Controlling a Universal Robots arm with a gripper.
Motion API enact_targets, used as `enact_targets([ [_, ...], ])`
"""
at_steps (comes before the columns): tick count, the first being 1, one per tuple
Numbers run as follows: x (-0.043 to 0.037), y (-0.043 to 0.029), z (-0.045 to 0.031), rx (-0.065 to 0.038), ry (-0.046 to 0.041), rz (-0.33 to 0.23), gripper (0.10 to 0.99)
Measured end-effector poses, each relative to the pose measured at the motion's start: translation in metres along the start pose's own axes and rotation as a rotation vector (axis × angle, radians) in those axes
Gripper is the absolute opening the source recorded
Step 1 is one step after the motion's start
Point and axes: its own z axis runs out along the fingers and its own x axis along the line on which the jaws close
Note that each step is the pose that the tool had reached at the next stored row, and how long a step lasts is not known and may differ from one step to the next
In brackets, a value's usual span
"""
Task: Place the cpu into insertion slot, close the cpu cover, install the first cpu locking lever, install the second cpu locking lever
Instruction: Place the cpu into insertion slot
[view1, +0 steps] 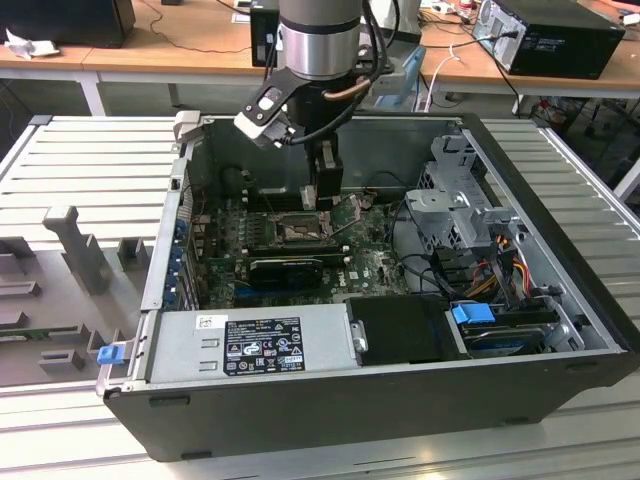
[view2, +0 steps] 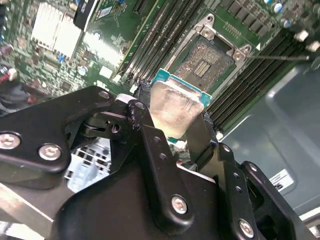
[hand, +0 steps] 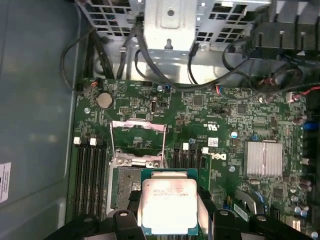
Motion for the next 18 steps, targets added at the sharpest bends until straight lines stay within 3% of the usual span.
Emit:
enact_targets([
  [8,-0.0001,-0.0007,0.005,-0.004,0.0012,-0.021,0.529],
  [13,-0.0001,-0.0013,0.0109,-0.003,0.0084,-0.109,0.529],
  [18,0.0003,-0.0044,0.0178,-0.003,0.0088,-0.116,0.529],
])
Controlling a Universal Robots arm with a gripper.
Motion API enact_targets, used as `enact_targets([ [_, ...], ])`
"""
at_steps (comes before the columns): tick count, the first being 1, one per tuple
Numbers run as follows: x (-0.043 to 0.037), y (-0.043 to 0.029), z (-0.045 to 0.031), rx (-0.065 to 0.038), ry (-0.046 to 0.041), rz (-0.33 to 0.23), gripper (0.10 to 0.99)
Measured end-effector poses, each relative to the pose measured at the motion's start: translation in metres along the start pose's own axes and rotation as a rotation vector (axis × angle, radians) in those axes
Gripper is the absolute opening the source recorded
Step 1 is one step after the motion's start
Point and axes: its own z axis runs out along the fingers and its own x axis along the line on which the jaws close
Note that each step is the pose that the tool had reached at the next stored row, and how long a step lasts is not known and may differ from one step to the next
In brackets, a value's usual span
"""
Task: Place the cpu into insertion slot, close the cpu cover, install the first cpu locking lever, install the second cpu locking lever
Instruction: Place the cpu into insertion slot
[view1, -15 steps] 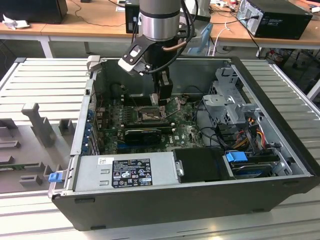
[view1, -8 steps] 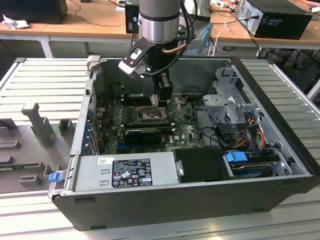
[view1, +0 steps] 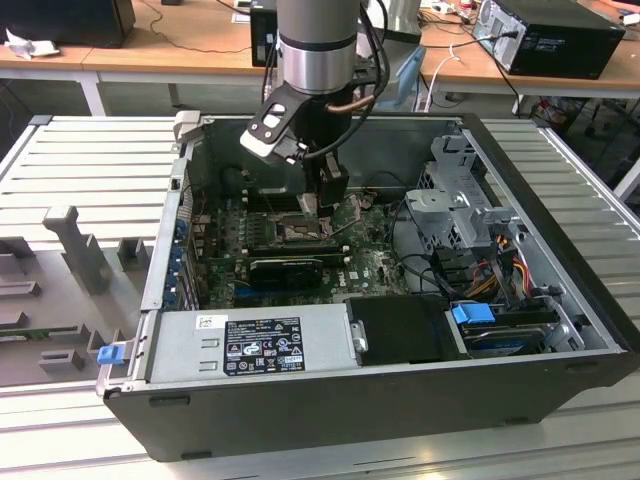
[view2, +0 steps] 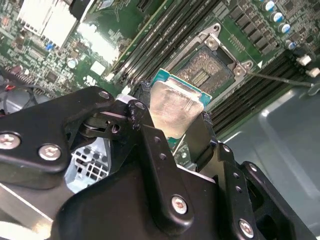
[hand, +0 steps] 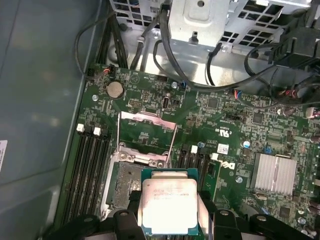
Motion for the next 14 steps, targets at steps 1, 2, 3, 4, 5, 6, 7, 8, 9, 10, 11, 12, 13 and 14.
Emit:
enact_targets([
  [1,0.0008,-0.0007,0.003,0.0,0.0001,0.0,0.529],
  [2,0.0016,-0.0015,0.0054,0.0,0.0001,0.0,0.529],
  [3,0.0022,-0.0024,0.0071,0.0,0.0001,0.0,0.529],
  [4,0.0027,-0.004,0.0097,0.0,-0.0003,0.005,0.529],
  [5,0.0029,-0.0044,0.0109,0.0,-0.001,0.013,0.529],
  [6,0.0029,-0.0046,0.012,0.0,-0.0019,0.023,0.529],
  [7,0.0029,-0.0047,0.0127,-0.001,-0.0026,0.032,0.529],
  [8,0.0029,-0.0047,0.0134,-0.001,-0.0038,0.046,0.529],
  [9,0.0029,-0.0048,0.014,-0.001,-0.0049,0.059,0.529],
  [10,0.0029,-0.0049,0.0147,-0.001,-0.0062,0.075,0.529],
  [11,0.0029,-0.005,0.0154,-0.002,-0.0075,0.089,0.529],
  [12,0.0029,-0.005,0.0161,-0.002,-0.0088,0.105,0.529],
  [13,0.0029,-0.005,0.0166,-0.002,-0.01,0.119,0.529],
  [14,0.0031,-0.0052,0.0168,-0.002,-0.0108,0.128,0.529],
])
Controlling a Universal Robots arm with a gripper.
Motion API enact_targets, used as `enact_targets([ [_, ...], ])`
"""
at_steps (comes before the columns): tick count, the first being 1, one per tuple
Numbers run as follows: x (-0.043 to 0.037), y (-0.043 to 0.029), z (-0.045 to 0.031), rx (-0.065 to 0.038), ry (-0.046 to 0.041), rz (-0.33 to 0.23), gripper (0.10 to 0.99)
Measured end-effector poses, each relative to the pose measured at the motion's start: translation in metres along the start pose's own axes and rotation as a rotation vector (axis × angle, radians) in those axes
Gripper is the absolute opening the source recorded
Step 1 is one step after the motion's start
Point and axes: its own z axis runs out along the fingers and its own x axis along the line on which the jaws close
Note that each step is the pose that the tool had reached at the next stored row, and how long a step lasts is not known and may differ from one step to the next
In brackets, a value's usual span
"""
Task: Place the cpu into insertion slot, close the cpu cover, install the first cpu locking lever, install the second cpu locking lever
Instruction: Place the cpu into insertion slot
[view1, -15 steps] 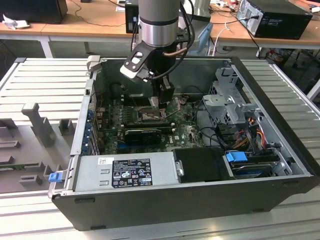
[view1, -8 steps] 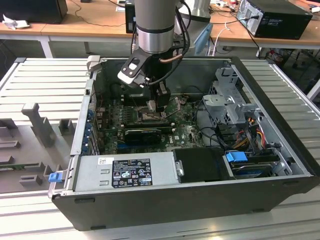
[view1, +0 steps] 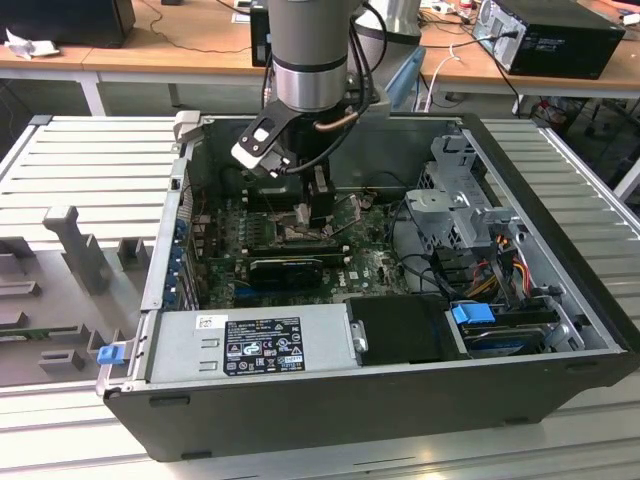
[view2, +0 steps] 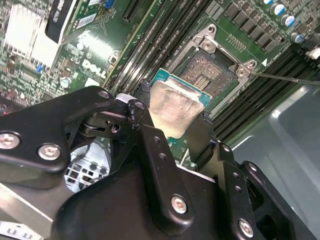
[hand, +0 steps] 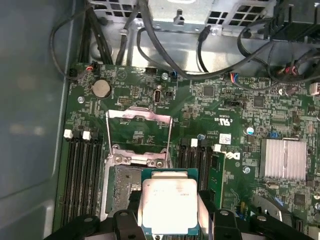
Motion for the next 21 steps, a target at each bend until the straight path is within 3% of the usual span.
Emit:
enact_targets([
  [14,0.0006,-0.0042,0.0015,0.0,0.0001,0.002,0.529],
  [21,0.0123,-0.0044,0.0111,0.002,-0.0022,0.028,0.529],
])
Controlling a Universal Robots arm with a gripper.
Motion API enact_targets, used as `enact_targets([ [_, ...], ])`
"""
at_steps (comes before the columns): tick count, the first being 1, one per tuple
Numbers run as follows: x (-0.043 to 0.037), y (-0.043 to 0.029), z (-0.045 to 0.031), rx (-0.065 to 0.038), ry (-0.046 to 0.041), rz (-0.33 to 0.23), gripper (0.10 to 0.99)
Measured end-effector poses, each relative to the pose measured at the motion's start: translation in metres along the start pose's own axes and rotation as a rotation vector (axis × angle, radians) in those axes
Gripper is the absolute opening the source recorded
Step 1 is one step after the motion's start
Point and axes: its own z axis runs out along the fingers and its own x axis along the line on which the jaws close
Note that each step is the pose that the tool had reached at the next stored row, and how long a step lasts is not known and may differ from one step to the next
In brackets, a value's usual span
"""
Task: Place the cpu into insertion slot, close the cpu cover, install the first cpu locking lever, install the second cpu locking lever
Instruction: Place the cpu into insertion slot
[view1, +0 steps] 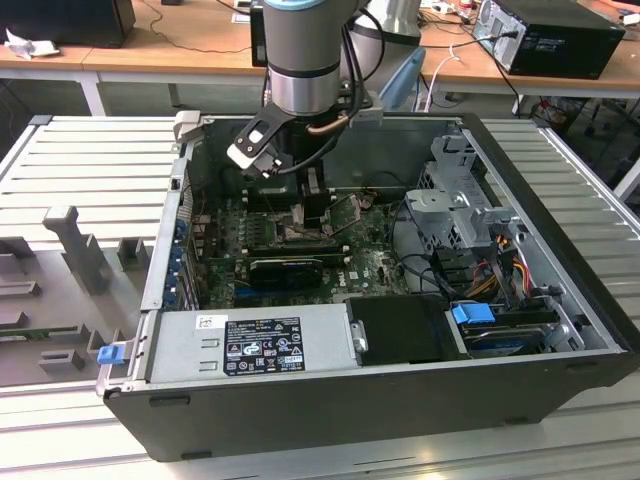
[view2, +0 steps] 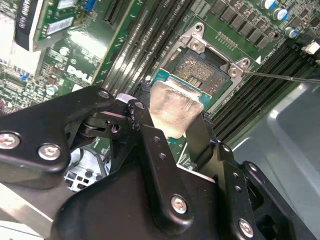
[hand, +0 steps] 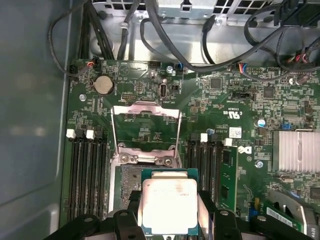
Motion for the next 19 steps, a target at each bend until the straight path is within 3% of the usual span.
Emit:
enact_targets([
  [16,0.0053,-0.0094,0.0077,0.0,0.001,0.021,0.529],
  [19,0.0058,-0.011,0.0119,0.0,0.0012,0.021,0.529],
])
